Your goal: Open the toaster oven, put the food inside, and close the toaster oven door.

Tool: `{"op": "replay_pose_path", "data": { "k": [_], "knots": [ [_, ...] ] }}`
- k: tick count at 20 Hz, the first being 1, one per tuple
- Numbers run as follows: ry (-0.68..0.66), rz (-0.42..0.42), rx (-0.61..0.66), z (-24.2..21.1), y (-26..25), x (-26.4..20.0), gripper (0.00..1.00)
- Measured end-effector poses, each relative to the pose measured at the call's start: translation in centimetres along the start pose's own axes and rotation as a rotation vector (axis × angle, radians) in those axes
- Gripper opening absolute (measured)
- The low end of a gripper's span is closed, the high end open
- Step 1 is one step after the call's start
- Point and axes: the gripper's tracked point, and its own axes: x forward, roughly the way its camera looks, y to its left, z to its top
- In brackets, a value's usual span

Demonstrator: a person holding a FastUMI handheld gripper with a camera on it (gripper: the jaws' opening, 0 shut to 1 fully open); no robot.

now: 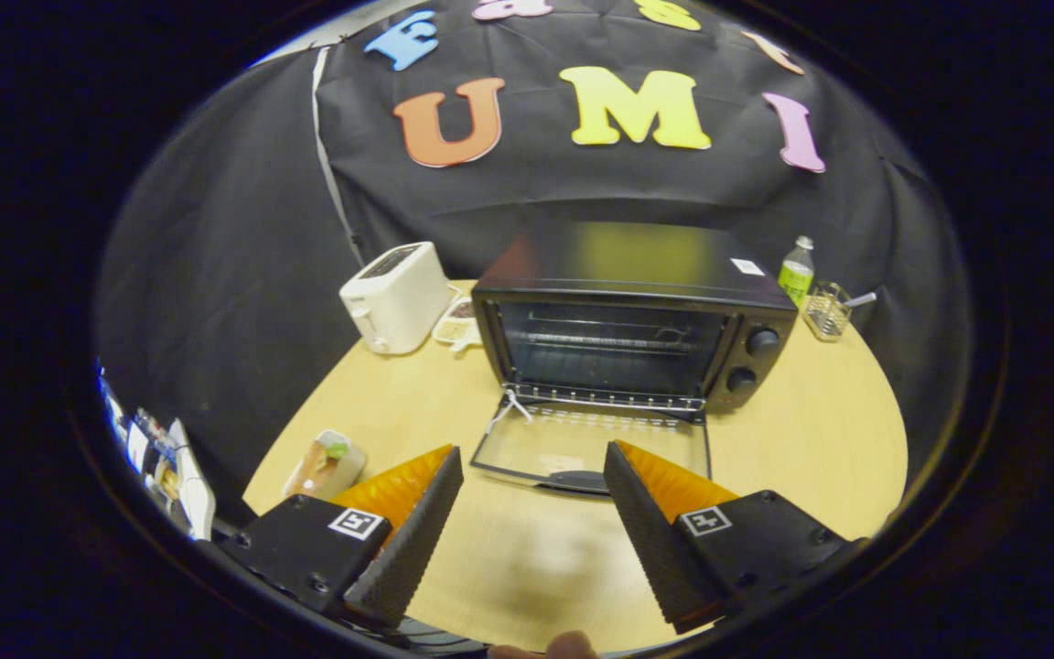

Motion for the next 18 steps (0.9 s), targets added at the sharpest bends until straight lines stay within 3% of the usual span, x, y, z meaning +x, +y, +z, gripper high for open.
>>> {"op": "replay_pose_path", "data": {
  "k": [8,18],
  "knots": [
    [0.09,0.19,-0.017,-1.4,8.5,2.7,1.0],
    [0.425,0.425,0.238,-8.1,20.1,8.1,0.98]
  ]
}}
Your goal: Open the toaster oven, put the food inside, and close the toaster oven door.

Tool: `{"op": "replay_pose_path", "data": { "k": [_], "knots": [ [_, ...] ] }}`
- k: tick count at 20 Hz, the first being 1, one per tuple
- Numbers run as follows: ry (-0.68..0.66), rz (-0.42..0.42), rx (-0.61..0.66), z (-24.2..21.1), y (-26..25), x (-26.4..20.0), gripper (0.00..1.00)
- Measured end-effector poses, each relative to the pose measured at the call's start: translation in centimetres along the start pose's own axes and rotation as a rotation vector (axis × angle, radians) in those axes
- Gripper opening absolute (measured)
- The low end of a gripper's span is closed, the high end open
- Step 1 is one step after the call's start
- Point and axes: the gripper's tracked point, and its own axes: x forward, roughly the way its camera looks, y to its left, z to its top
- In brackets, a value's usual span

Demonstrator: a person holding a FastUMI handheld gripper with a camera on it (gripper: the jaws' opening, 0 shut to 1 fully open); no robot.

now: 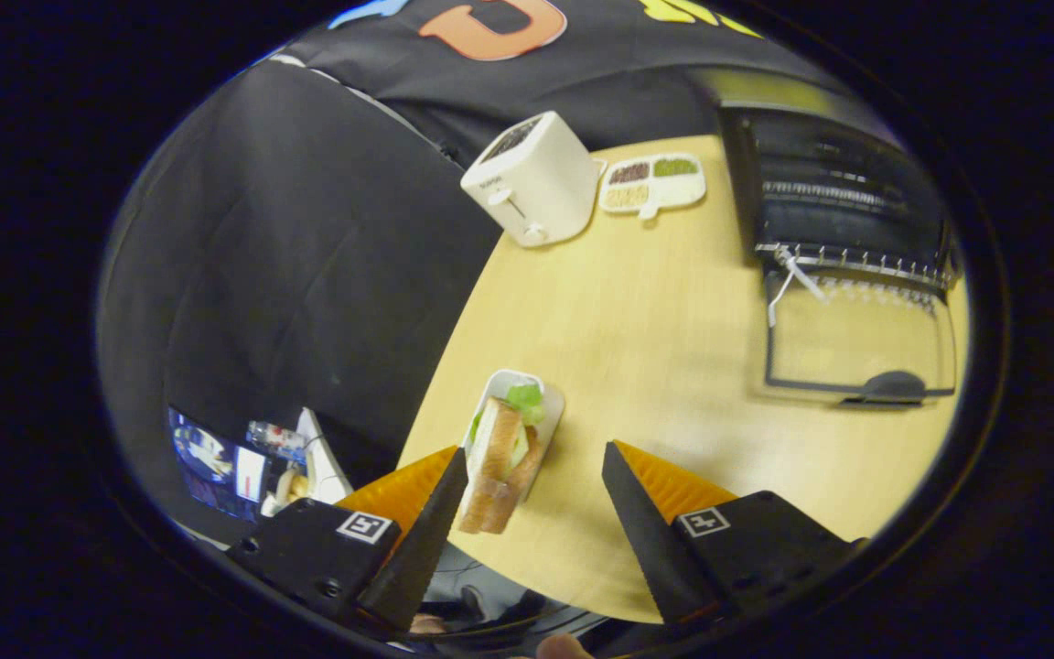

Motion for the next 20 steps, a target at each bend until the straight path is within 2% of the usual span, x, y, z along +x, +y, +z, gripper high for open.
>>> {"op": "replay_pose_path", "data": {
  "k": [5,7,10,12,14,20],
  "knots": [
    [0.111,0.04,0.127,-1.5,0.5,3.0,0.91],
    [0.134,0.053,0.164,-1.4,0.7,3.9,0.79],
    [0.156,0.079,0.218,-1.1,1.3,3.8,0.54],
    [0.157,0.089,0.205,-0.7,1.3,3.2,0.41],
    [0.14,0.086,0.166,-0.3,1.3,2.5,0.38],
    [0.106,0.168,0.161,0.6,4.1,-2.9,0.37]
  ]
}}
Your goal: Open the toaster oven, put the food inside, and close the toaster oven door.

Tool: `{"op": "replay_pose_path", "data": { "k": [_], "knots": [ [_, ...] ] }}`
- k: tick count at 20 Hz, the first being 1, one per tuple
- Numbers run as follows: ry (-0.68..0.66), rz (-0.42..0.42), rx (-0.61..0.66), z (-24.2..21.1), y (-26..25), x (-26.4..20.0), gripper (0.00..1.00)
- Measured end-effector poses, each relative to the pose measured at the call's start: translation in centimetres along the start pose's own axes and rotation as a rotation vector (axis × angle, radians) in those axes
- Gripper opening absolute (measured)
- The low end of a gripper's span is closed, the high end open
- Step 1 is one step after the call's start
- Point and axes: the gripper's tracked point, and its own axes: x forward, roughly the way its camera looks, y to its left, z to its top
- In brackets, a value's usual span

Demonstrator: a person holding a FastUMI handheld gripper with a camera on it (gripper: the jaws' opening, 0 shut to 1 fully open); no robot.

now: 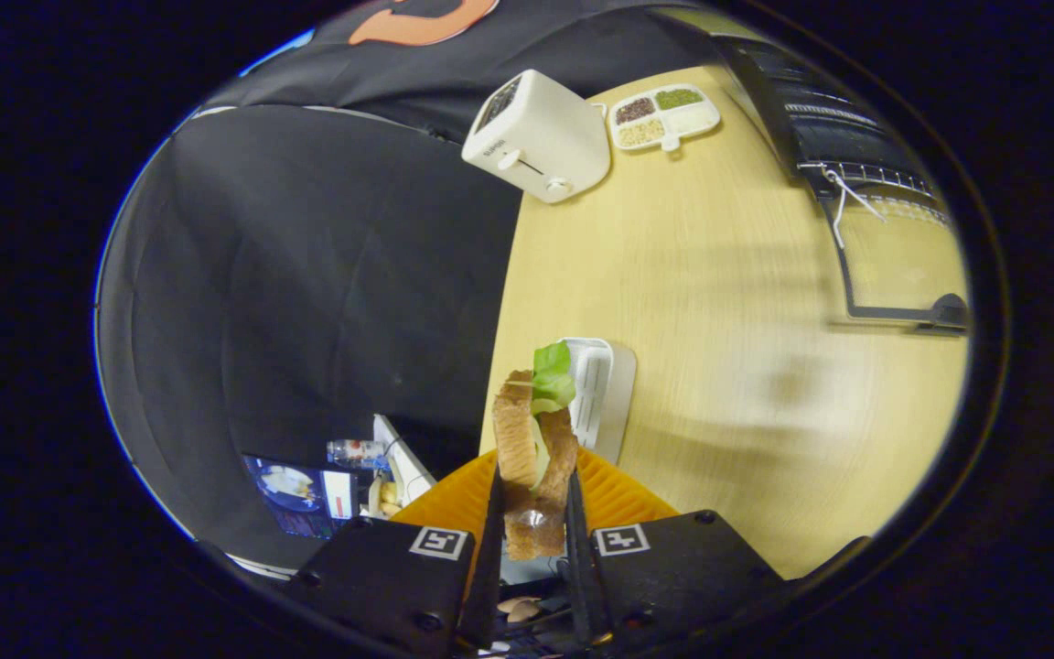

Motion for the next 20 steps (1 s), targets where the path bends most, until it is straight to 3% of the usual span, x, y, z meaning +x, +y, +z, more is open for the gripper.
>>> {"op": "replay_pose_path", "data": {
  "k": [7,14,20],
  "knots": [
    [-0.184,0.067,0.034,2.8,0.0,-9.6,0.37],
    [-0.454,-0.027,0.213,7.1,-9.3,-18.2,0.37],
    [-0.702,0.032,0.456,12.8,-17.2,-19.8,0.37]
  ]
}}
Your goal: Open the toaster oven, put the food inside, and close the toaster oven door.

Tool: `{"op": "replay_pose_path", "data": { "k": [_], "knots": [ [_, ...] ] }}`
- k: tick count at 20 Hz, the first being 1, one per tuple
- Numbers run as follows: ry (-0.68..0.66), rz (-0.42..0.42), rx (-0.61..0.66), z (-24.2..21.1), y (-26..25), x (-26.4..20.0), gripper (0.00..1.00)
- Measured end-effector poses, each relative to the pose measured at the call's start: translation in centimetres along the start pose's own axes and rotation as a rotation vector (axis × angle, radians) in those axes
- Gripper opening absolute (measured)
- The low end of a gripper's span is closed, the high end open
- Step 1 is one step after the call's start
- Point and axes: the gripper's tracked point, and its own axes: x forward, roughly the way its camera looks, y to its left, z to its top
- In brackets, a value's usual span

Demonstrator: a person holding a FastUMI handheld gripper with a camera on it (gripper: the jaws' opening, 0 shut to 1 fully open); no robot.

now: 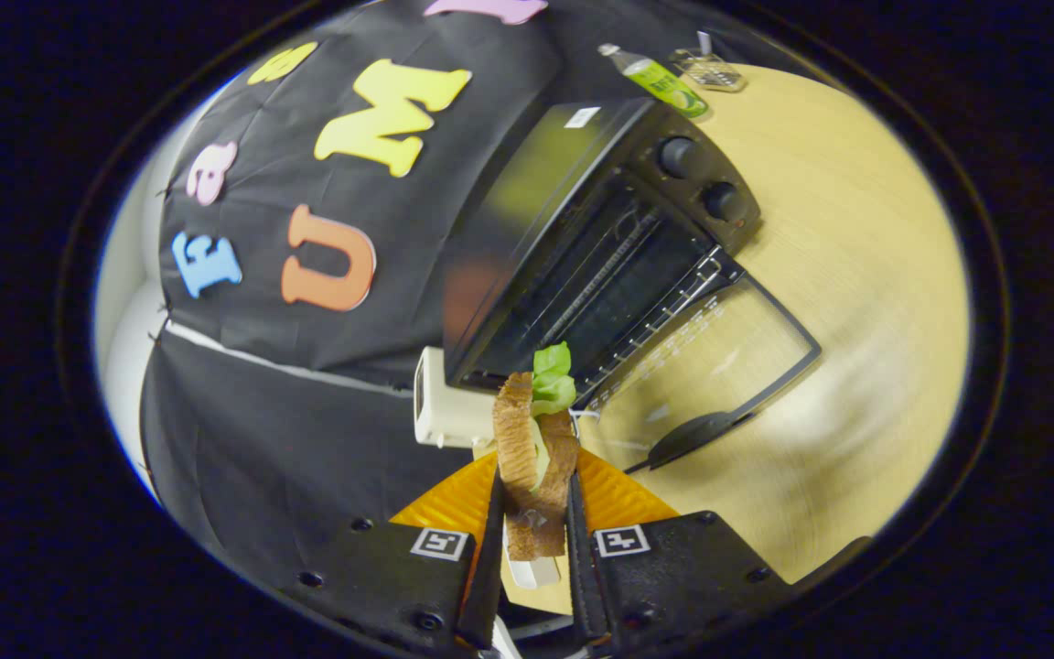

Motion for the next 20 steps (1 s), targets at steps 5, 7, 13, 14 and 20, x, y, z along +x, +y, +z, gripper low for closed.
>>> {"op": "replay_pose_path", "data": {
  "k": [5,7,13,14,20],
  "knots": [
    [-0.163,0.049,0.122,5.3,-2.7,4.7,0.37],
    [-0.232,0.079,0.184,7.3,-3.0,6.6,0.37],
    [-0.32,0.141,0.255,9.2,-2.9,11.2,0.38],
    [-0.331,0.142,0.254,9.4,-2.5,11.7,0.4],
    [-0.262,0.049,0.175,7.3,-2.1,13.3,0.73]
  ]
}}
